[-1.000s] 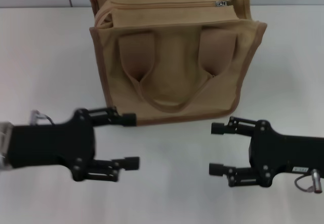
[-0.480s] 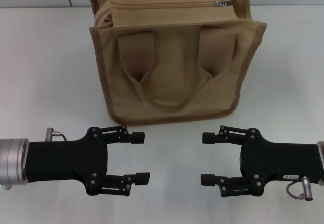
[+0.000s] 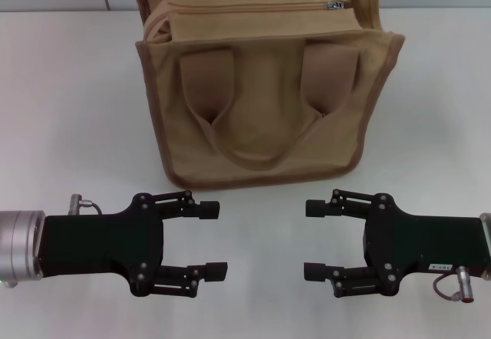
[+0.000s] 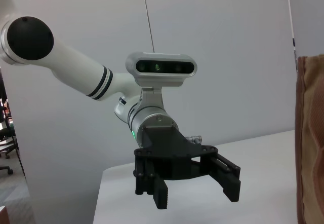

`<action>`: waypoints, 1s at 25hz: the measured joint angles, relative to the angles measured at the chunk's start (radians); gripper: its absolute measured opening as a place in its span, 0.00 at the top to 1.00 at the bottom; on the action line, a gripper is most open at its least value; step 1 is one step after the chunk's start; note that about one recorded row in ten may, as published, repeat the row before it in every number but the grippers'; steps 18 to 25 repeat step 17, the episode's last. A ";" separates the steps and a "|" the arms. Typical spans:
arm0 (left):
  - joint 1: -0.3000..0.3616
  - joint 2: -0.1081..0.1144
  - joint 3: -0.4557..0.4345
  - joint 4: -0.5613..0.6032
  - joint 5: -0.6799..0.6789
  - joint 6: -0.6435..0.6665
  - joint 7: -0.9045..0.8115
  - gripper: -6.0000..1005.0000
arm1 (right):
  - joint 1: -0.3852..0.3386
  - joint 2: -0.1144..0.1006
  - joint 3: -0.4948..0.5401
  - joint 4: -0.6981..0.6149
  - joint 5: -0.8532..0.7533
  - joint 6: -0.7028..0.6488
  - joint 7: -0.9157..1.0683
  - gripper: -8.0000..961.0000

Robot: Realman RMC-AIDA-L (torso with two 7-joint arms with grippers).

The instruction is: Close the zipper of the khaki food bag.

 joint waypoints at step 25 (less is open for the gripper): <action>-0.001 0.000 0.000 0.000 0.000 0.000 0.000 0.19 | 0.000 0.000 0.005 0.000 0.004 0.000 -0.001 0.15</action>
